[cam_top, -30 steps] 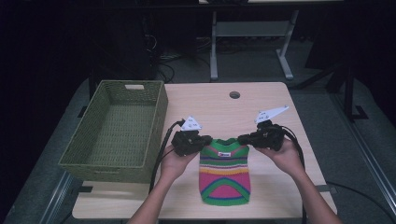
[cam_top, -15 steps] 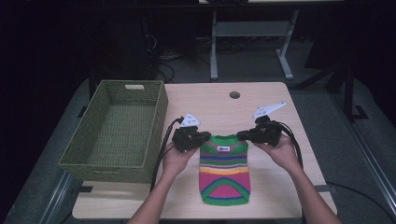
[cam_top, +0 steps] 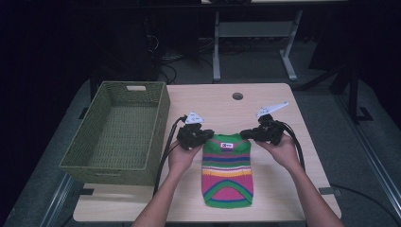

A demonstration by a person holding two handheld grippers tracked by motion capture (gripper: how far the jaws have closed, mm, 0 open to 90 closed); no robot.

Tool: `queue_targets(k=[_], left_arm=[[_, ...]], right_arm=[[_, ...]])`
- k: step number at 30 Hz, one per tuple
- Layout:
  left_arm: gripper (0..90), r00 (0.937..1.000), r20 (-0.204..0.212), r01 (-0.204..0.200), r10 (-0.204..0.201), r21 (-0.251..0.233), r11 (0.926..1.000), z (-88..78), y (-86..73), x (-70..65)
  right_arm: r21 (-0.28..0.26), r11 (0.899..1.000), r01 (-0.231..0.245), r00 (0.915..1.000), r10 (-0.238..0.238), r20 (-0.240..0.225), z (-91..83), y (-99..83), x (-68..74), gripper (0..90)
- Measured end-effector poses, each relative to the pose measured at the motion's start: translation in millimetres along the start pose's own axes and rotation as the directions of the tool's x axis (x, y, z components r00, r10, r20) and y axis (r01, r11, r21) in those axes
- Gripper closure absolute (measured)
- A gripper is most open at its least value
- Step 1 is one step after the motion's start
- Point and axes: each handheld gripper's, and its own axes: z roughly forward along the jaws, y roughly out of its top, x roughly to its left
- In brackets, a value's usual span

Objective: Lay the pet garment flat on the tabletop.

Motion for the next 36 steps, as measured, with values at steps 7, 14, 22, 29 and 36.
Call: queue_targets(k=[7,14,22,29,36], left_arm=[[84.2,0.9996,-0.012,0.025,-0.026,-0.007,0.9997,9.1,1.6,5.6],[84.6,0.9987,-0.016,0.049,-0.048,0.026,0.9985,18.0,-3.5,12.3],[83.4,0.9984,-0.008,0.056,-0.056,0.038,0.9977,23.0,-5.1,10.8],[81.7,0.9991,-0.004,0.043,-0.043,0.05,0.9978,20.1,-5.2,11.6],[78.8,0.9989,-0.007,0.046,-0.046,0.054,0.9975,19.3,-8.1,10.7]], right_arm=[[0.0,1.0,-0.031,0.9995,0.031,0.007,5.8,-2.3,-8.9,83.2],[0.011,0.998,-0.056,0.9982,0.056,0.022,15.1,-4.9,-17.8,82.8],[0.019,0.995,-0.095,0.9948,0.095,0.037,22.1,-3.3,-29.4,79.6],[0.031,0.995,-0.095,0.9947,0.094,0.042,26.8,-0.2,-30.1,76.3],[0.05,0.994,-0.1,0.9945,0.098,0.035,29.2,-1.6,-29.5,72.6]])
